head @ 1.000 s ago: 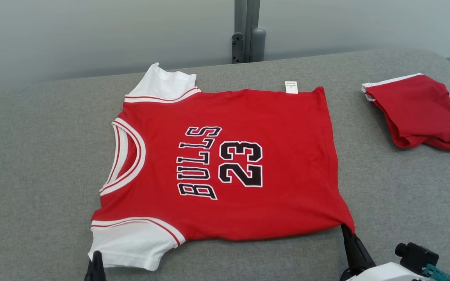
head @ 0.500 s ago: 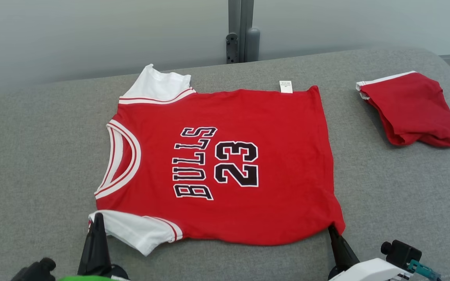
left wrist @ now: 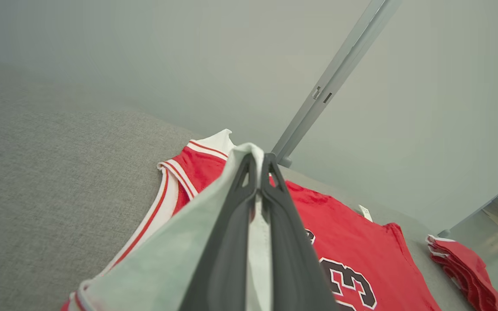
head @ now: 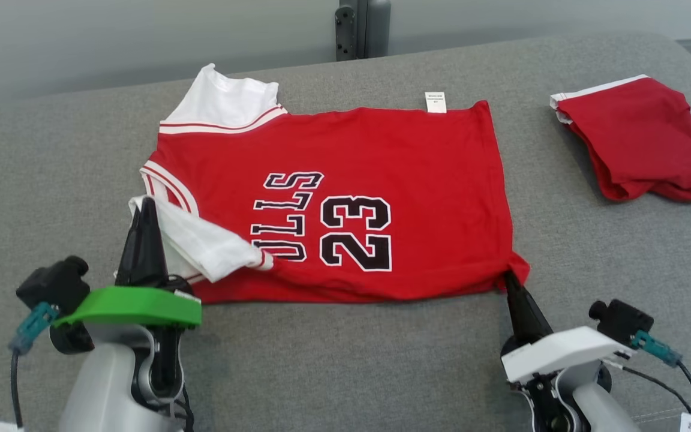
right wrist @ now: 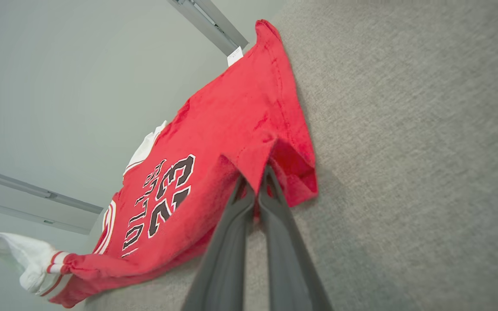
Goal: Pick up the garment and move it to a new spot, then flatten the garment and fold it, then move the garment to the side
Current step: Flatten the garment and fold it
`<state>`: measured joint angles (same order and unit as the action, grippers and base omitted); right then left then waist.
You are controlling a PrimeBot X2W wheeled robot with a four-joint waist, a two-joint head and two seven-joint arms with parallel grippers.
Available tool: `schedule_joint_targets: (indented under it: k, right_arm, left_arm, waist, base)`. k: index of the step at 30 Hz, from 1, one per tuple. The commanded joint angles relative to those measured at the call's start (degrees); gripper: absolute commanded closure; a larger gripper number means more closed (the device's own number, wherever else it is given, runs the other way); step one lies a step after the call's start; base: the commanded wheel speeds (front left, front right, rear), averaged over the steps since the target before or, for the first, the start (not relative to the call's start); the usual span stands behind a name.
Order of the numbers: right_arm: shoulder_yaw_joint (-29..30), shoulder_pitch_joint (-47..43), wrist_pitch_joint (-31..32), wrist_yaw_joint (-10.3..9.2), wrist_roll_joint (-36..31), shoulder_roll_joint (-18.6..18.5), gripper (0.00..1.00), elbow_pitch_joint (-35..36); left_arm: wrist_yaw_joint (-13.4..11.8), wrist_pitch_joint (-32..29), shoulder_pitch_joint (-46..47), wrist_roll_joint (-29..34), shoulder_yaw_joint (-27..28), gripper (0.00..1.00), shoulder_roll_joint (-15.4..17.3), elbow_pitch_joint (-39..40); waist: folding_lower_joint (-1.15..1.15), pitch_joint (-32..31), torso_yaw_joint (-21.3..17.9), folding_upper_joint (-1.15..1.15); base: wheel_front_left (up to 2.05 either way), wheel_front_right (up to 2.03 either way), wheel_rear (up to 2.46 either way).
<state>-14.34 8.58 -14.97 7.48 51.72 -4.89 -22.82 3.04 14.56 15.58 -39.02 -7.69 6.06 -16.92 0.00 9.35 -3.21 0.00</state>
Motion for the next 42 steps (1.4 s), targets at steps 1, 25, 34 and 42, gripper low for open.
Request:
schedule_joint_targets:
  k: [1, 25, 34, 42]
  right_arm:
    - [-0.4, 2.1, -0.1, 0.02, -0.3, -0.1, 1.0, -0.5]
    - [1.1, 17.8, -0.2, 0.03, -0.9, 1.8, 0.5, -12.3]
    - [2.9, 18.5, -0.2, 0.02, -3.2, 1.9, 0.0, -10.2]
    - [6.8, 16.2, -0.2, 0.02, -8.3, 1.9, 0.0, -4.5]
  left_arm:
    - [0.4, 0.2, 2.7, 0.7, 0.4, 1.0, 0.0, -1.9]
    - [4.1, 0.6, 15.9, 9.0, 9.5, 1.0, -3.0, -14.7]
    - [4.4, 0.6, 19.2, 7.5, 8.3, 0.0, -3.1, -18.4]
    - [4.5, 0.6, 15.6, 4.7, 8.1, 0.0, -3.1, -13.9]
  waist:
    - [0.0, 2.5, -0.5, 0.0]
    - [0.0, 8.8, -0.7, 0.0]
    - [0.0, 9.1, -1.4, 0.0]
    - [0.0, 8.5, -1.3, 0.0]
  base:
    - [0.0, 0.0, 0.0]
    - [0.0, 0.0, 0.0]
    - [0.0, 0.0, 0.0]
    - [0.0, 0.0, 0.0]
